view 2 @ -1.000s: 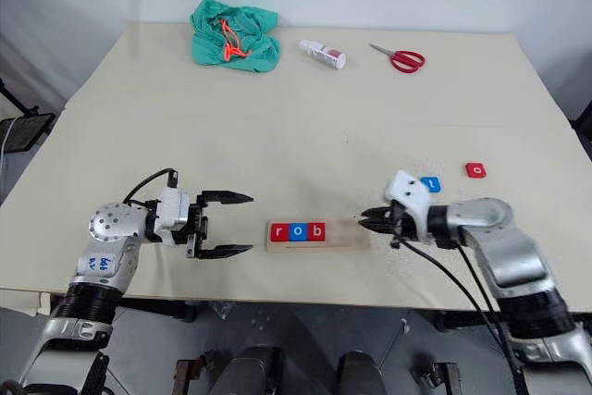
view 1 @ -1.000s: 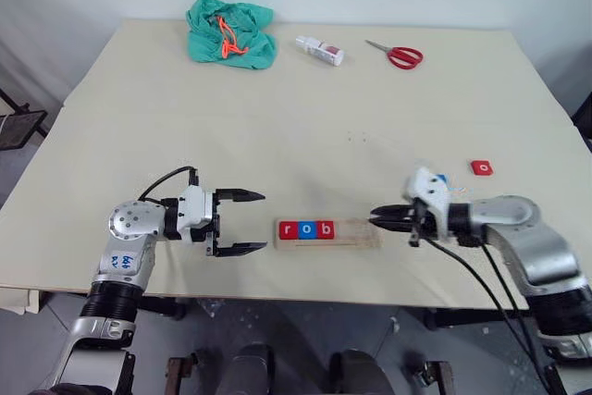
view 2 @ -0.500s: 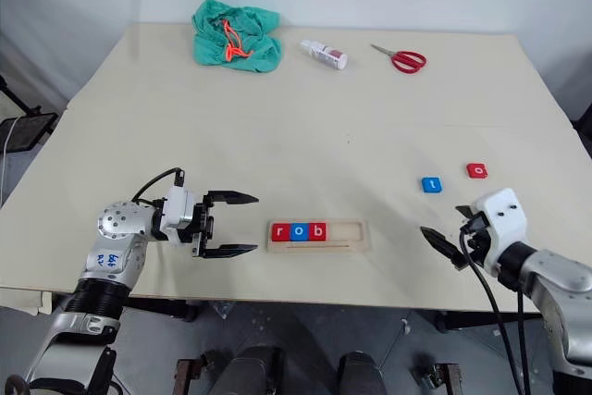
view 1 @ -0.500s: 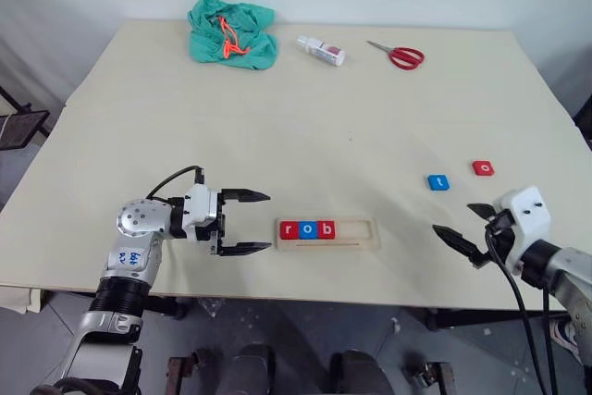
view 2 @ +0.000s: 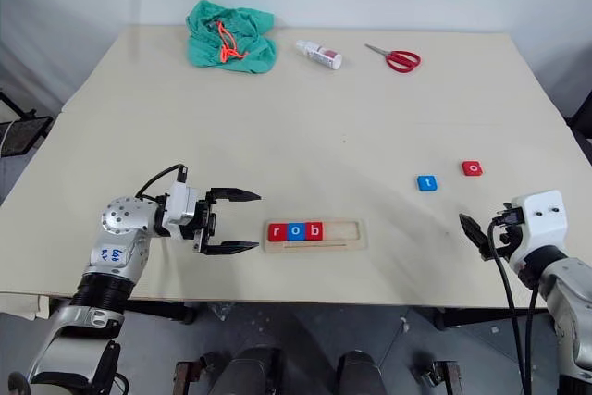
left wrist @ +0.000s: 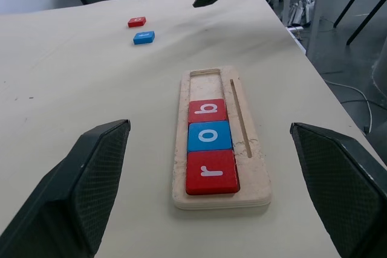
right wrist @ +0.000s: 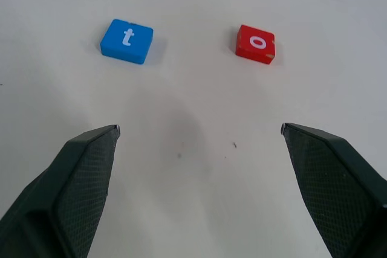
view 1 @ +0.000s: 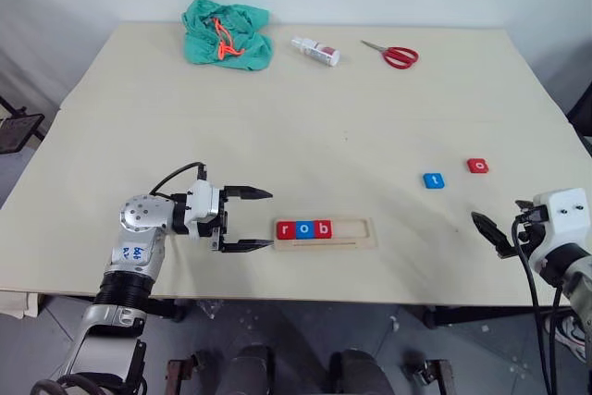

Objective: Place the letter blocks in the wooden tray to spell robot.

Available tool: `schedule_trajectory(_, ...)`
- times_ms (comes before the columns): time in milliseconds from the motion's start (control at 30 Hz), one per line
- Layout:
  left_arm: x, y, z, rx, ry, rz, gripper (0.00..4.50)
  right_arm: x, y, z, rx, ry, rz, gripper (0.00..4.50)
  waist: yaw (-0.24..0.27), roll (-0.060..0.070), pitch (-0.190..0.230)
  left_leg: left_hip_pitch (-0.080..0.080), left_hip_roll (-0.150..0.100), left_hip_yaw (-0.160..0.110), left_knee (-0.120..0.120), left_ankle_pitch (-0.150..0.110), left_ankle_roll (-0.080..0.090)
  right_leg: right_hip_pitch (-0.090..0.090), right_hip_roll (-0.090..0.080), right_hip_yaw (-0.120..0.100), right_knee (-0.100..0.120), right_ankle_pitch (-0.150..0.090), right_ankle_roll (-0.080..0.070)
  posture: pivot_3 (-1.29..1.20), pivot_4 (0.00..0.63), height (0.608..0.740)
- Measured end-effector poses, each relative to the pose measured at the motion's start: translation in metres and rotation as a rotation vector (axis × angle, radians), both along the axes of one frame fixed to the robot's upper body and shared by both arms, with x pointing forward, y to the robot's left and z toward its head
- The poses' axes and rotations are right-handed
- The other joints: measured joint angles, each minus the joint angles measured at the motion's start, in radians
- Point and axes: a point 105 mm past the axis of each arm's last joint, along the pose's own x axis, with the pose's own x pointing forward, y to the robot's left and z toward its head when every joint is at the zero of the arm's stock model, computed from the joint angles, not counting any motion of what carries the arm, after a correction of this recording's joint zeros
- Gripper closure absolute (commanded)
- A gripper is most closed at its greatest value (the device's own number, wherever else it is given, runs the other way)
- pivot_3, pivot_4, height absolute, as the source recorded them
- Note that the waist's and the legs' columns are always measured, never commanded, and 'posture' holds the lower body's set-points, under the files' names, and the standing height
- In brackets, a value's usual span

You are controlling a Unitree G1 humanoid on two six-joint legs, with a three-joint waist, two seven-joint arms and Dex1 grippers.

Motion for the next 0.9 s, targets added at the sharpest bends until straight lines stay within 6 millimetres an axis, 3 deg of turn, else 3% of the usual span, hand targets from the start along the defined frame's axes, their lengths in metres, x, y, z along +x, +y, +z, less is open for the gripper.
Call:
schedule_trajectory(500,0.0,0.001,-0.001,0.001,-0.002,0.002,0.0,0.006,-0.002,0.004,0.008,-0.017,-0.008,0.02,0.0,0.0,0.0,0.0,0.0,0.0,0.0,0.0,0.0,0.0,0.0,0.0,0.0,0.0,0.0,0.0,0.15,0.74)
schedule_trajectory(733,0.001,0.001,-0.001,-0.001,0.003,0.005,0.0,0.043,-0.004,0.011,0.059,-0.061,-0.063,0.02,-0.003,0.0,0.0,0.0,0.001,0.001,0.0,0.0,0.0,-0.001,0.0,0.0,0.0,0.0,0.0,0.0,0.15,0.74)
schedule_trajectory(900,0.001,0.0,0.0,-0.001,-0.002,0.004,0.0,0.085,-0.011,0.007,0.114,-0.078,-0.135,0.02,-0.006,0.0,0.0,0.0,0.0,0.002,0.0,0.0,0.0,-0.001,0.0,0.001,0.001,0.0,0.0,0.0,0.15,0.74)
